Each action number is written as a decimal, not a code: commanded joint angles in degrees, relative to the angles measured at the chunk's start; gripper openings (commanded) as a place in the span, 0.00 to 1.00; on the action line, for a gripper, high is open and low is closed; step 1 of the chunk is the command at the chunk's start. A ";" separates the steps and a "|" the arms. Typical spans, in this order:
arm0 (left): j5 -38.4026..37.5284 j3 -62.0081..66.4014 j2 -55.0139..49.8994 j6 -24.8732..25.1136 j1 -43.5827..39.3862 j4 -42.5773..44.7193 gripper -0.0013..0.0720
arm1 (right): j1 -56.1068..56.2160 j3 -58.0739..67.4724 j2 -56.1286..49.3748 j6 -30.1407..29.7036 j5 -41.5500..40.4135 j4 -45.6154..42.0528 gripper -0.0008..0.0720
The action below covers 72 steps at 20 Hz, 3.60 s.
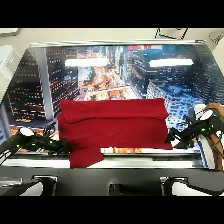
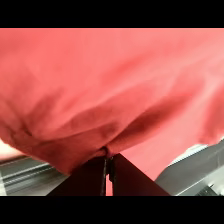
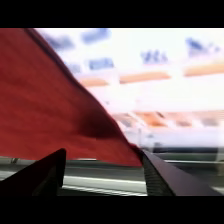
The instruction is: Fold the clothes and pants, and hang the long-sleeved shirts on hangers.
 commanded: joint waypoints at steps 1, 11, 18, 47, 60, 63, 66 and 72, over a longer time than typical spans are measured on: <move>-1.22 1.73 0.26 0.39 0.20 -0.42 0.05 | 0.00 -1.49 -1.60 -0.39 -4.28 1.57 0.80; -3.98 15.85 0.04 0.15 0.20 3.23 0.05 | 0.55 14.93 -3.08 -1.81 4.87 7.85 0.07; -3.28 44.74 -17.07 -4.15 0.07 3.21 0.05 | 9.35 36.35 -15.30 6.73 -5.29 5.18 0.07; -14.97 63.32 -23.34 -3.10 -0.31 -4.11 0.88 | 6.45 42.86 -32.89 -3.43 -0.96 21.55 0.56; 8.04 57.29 -33.33 -7.41 -29.68 -4.11 0.06 | 14.82 43.41 -9.33 -1.11 8.46 26.25 0.07; 16.55 56.74 -37.83 -14.71 -35.80 -7.06 0.06 | 18.67 43.41 -1.97 2.60 9.60 26.18 0.07; 22.69 56.78 -41.38 -15.43 -40.92 -16.85 0.05 | 21.68 43.41 4.04 6.34 9.20 26.34 0.07; 39.19 58.51 -45.59 -13.42 -52.11 -43.10 0.05 | 24.68 43.39 8.22 10.34 7.10 26.25 0.07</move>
